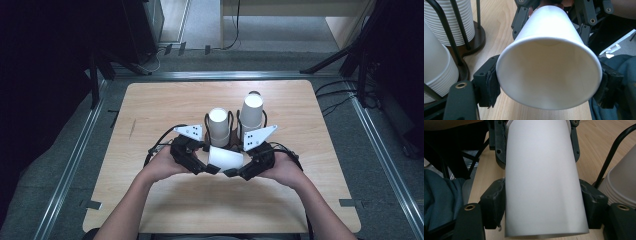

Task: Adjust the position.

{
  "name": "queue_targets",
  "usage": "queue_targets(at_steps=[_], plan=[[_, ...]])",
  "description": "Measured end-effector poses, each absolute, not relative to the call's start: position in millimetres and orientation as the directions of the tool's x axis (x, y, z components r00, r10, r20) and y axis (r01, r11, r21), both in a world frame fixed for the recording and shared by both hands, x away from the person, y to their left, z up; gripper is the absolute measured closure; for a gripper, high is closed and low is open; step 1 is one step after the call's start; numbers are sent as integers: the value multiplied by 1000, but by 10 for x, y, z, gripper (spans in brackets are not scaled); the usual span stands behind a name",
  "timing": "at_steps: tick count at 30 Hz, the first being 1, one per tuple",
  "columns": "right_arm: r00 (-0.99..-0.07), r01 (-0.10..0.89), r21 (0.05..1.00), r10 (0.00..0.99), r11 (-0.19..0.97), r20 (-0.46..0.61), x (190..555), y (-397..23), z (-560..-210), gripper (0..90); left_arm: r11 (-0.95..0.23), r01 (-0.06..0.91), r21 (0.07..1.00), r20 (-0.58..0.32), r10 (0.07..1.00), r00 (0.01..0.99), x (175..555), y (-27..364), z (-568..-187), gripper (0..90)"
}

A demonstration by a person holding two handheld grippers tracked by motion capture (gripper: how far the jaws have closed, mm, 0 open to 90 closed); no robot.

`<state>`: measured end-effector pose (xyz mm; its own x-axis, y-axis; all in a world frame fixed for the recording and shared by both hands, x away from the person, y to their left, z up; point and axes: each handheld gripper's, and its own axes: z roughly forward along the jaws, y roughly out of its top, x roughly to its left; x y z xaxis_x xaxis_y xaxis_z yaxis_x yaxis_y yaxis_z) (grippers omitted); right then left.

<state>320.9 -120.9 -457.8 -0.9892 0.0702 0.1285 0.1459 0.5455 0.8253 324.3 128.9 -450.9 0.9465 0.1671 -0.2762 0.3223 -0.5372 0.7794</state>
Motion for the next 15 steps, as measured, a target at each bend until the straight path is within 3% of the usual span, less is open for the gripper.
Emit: queue_targets(at_steps=[6, 10, 15], plan=[[-989, 150, 827, 73, 542, 132, 3209, -1209, -4576, 316, -538, 322, 779, -276, 166, 947, 3248, 1295, -4501, 236], [-987, 161, 823, 100, 545, 127, 3210, -1200, -4587, 226, -537, 328, 778, -277, 176, 945, 3255, 1313, -4493, 236], [-984, 176, 817, 116, 549, 134, 3219, -1218, -4586, 214, -542, 328, 774, -267, 190, 945, 3280, 1367, -4405, 235]])
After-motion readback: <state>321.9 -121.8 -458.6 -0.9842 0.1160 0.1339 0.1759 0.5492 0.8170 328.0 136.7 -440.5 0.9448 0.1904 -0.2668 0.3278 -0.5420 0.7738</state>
